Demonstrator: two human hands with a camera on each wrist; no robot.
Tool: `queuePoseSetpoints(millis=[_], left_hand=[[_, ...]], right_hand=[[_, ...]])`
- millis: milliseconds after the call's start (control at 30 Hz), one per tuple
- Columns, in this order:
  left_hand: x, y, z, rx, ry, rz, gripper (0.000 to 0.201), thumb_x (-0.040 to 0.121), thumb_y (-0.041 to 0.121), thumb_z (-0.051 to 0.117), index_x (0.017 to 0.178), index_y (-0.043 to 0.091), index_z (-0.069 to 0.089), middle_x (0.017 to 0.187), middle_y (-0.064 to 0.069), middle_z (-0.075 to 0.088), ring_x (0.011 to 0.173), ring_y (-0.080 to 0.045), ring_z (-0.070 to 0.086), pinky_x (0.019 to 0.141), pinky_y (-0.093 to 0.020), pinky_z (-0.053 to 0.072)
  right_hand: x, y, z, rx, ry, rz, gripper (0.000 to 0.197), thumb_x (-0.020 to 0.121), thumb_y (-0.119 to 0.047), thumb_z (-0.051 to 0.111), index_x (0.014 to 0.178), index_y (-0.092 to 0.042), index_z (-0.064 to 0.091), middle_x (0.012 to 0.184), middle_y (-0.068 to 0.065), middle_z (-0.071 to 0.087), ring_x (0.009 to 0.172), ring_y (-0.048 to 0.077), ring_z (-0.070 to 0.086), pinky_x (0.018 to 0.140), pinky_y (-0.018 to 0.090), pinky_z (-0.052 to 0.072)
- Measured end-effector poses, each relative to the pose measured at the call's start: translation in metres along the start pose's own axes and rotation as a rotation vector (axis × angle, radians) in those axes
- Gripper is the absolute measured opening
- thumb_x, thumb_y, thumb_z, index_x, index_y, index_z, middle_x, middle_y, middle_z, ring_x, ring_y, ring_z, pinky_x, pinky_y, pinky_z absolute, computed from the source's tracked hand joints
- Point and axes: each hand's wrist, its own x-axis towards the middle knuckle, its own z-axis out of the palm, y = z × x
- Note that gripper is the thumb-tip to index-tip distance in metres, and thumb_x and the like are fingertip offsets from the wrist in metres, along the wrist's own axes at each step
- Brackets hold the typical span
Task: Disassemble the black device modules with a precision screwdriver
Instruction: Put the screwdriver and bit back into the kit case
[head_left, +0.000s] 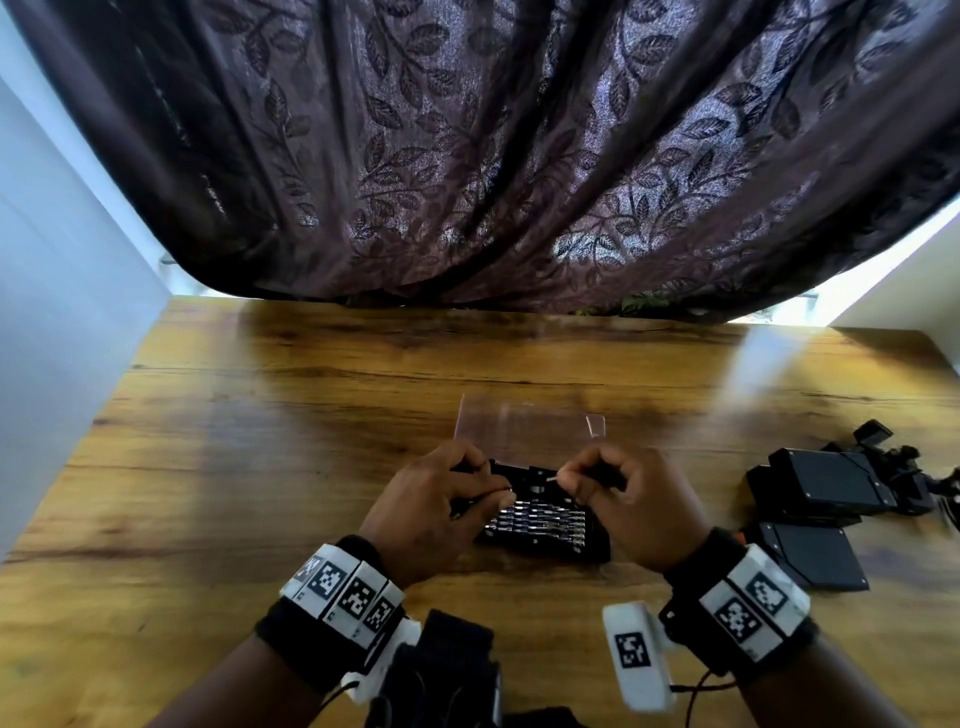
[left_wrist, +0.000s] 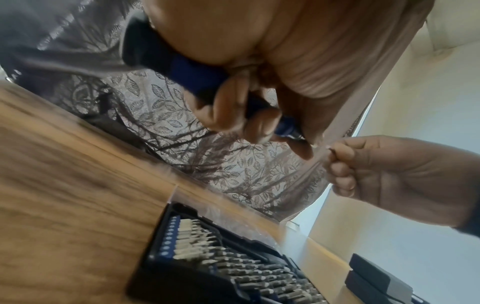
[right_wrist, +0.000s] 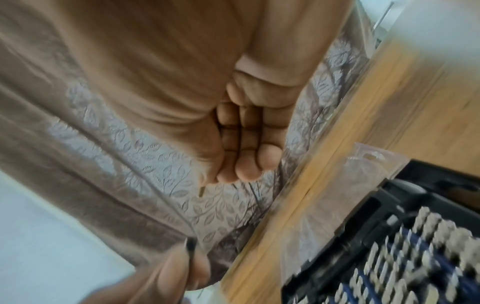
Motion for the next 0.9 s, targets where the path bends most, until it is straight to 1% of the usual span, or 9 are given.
queuePoseSetpoints(millis=[33,100,200,267,333,433,600,733,900], left_hand=[[-0.001,-0.002,-0.002,-0.034,0.014,-0.006,0.005,0.094,0.043,0.067,0.096,0.041,0.071,0.099,0.024,0.055,0.084,0.002,0.061,0.065,-0.008,0.045],[-0.004,-0.007,-0.003,-0.05,0.046,0.0,0.009,0.095,0.039,0.068,0.097,0.048,0.066,0.099,0.023,0.055,0.085,0.001,0.061,0.067,-0.007,0.046],[-0.005,-0.018,0.0,0.003,0.034,0.01,0.03,0.102,0.029,0.06,0.13,0.033,0.066,0.11,0.02,0.051,0.097,0.003,0.054,0.075,-0.004,0.042],[-0.002,-0.023,0.001,0.016,-0.029,-0.001,0.042,0.105,0.021,0.053,0.146,0.03,0.053,0.114,0.016,0.047,0.097,0.004,0.05,0.076,-0.004,0.039],[0.003,-0.025,0.001,0.071,-0.097,0.016,0.047,0.105,0.018,0.051,0.15,0.031,0.048,0.114,0.013,0.045,0.097,0.004,0.047,0.077,-0.006,0.037],[0.019,-0.023,-0.001,0.122,-0.136,0.023,0.043,0.102,0.02,0.058,0.143,0.032,0.056,0.111,0.016,0.049,0.1,0.008,0.048,0.08,-0.006,0.038],[0.053,-0.015,0.008,0.114,-0.164,-0.054,0.032,0.092,0.024,0.074,0.124,0.025,0.071,0.115,0.01,0.058,0.104,-0.002,0.056,0.094,-0.02,0.048],[0.079,-0.009,0.026,0.172,-0.298,-0.057,0.028,0.094,0.021,0.071,0.123,0.022,0.072,0.112,0.008,0.059,0.11,-0.01,0.055,0.102,-0.031,0.048],[0.096,-0.007,0.047,0.261,-0.427,-0.069,0.026,0.094,0.021,0.07,0.12,0.022,0.073,0.115,0.005,0.062,0.109,-0.009,0.056,0.103,-0.032,0.044]], right_hand=[[0.001,0.003,-0.006,-0.003,0.024,0.021,0.016,0.088,-0.019,0.078,0.081,-0.031,0.071,0.078,-0.018,0.072,0.072,0.005,0.069,0.064,0.022,0.055],[0.003,0.009,-0.017,0.001,0.057,0.057,0.012,0.09,-0.022,0.075,0.082,-0.03,0.071,0.075,-0.015,0.072,0.068,0.007,0.067,0.065,0.028,0.057],[0.0,0.018,-0.026,0.093,0.086,0.088,0.012,0.094,-0.023,0.069,0.083,-0.027,0.07,0.072,0.0,0.07,0.065,0.023,0.066,0.067,0.045,0.057],[-0.005,0.026,-0.03,0.122,0.083,0.121,0.013,0.096,-0.021,0.067,0.083,-0.024,0.069,0.072,0.006,0.069,0.066,0.03,0.065,0.067,0.047,0.057],[-0.012,0.036,-0.03,0.124,0.065,0.154,0.013,0.096,-0.021,0.065,0.083,-0.022,0.068,0.071,0.007,0.068,0.065,0.028,0.065,0.065,0.042,0.055],[-0.026,0.056,-0.027,0.135,0.025,0.218,0.014,0.097,-0.023,0.064,0.084,-0.021,0.067,0.07,0.004,0.067,0.063,0.019,0.063,0.063,0.033,0.053],[-0.047,0.102,-0.009,0.139,0.0,0.394,0.017,0.098,-0.027,0.065,0.081,-0.024,0.067,0.068,0.001,0.068,0.063,0.016,0.063,0.071,0.048,0.056],[-0.062,0.128,0.004,0.198,-0.035,0.487,0.015,0.096,-0.033,0.066,0.082,-0.031,0.069,0.072,0.001,0.07,0.067,0.015,0.065,0.076,0.046,0.056],[-0.064,0.134,0.009,0.227,-0.004,0.499,0.012,0.095,-0.036,0.067,0.085,-0.03,0.068,0.073,0.0,0.071,0.069,0.016,0.067,0.077,0.045,0.057]])
